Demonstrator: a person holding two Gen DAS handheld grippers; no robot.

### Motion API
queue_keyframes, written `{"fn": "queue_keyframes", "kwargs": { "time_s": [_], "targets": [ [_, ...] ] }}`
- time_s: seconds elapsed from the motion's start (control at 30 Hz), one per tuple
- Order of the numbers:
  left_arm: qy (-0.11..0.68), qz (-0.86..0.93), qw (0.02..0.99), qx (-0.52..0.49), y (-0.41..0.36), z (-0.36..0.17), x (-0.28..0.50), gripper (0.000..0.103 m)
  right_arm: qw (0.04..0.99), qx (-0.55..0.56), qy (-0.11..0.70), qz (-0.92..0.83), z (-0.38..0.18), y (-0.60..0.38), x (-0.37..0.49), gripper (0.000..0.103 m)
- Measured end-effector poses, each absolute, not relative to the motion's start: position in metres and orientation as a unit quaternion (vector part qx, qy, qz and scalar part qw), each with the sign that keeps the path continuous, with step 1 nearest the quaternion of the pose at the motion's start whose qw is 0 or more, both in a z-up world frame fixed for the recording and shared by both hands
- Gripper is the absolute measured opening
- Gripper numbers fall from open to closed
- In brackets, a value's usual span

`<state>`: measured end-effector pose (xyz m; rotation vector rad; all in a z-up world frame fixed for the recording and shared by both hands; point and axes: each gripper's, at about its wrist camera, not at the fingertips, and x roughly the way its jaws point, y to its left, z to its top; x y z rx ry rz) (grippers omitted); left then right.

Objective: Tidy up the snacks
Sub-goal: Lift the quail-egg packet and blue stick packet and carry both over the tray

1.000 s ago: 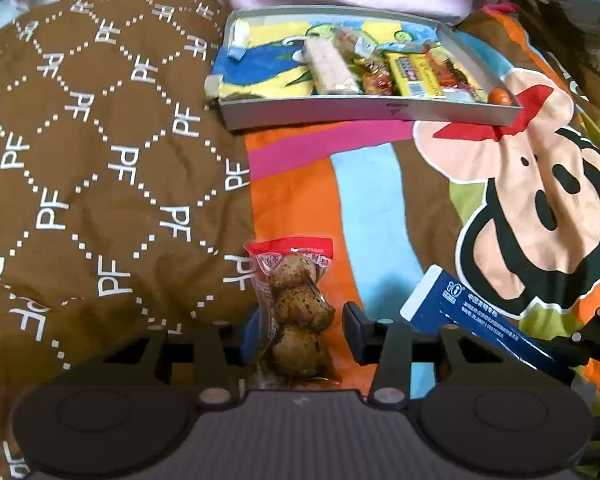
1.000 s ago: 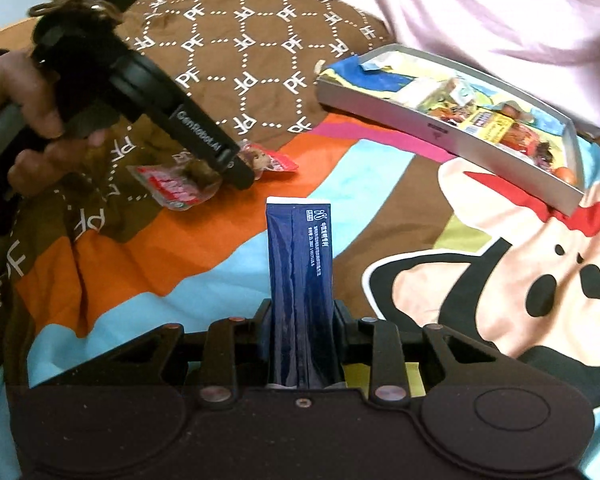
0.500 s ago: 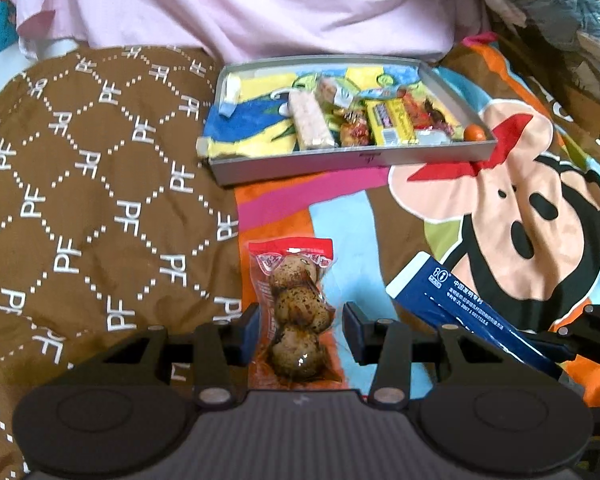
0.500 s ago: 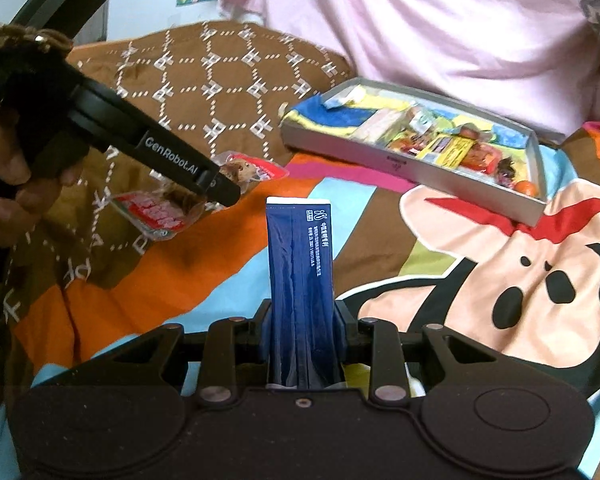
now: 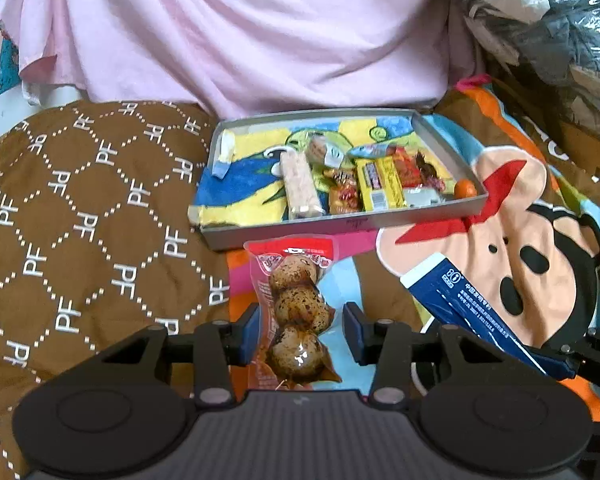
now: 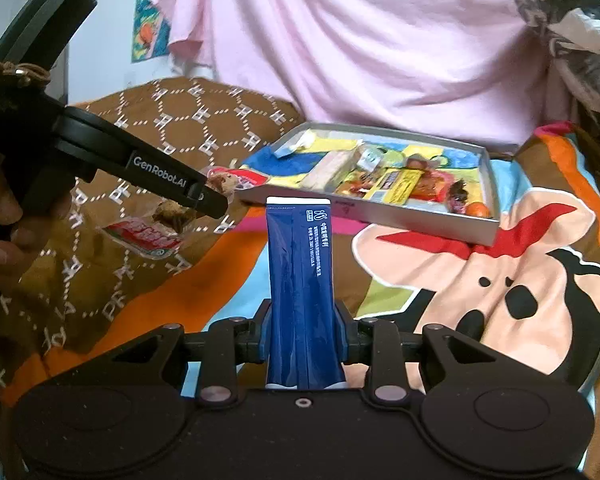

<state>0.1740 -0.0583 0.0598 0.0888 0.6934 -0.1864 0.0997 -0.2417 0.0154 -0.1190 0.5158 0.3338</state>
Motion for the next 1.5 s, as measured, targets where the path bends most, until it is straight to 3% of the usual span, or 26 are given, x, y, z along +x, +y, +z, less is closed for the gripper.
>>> {"fn": "queue_keyframes", "kwargs": {
  "time_s": [1.13,1.5],
  "targets": [
    [0.277,-0.065,0.958,0.027,-0.079,0.076,0.276,0.048,0.977,-0.004,0.18,0.118,0.031,-0.276,0.192,0.032],
    [0.264,-0.069,0.961,0.034,-0.079,0.071,0.332,0.048,0.981,0.021,0.163,0.098,0.055,-0.28,0.279,0.032]
  ]
}}
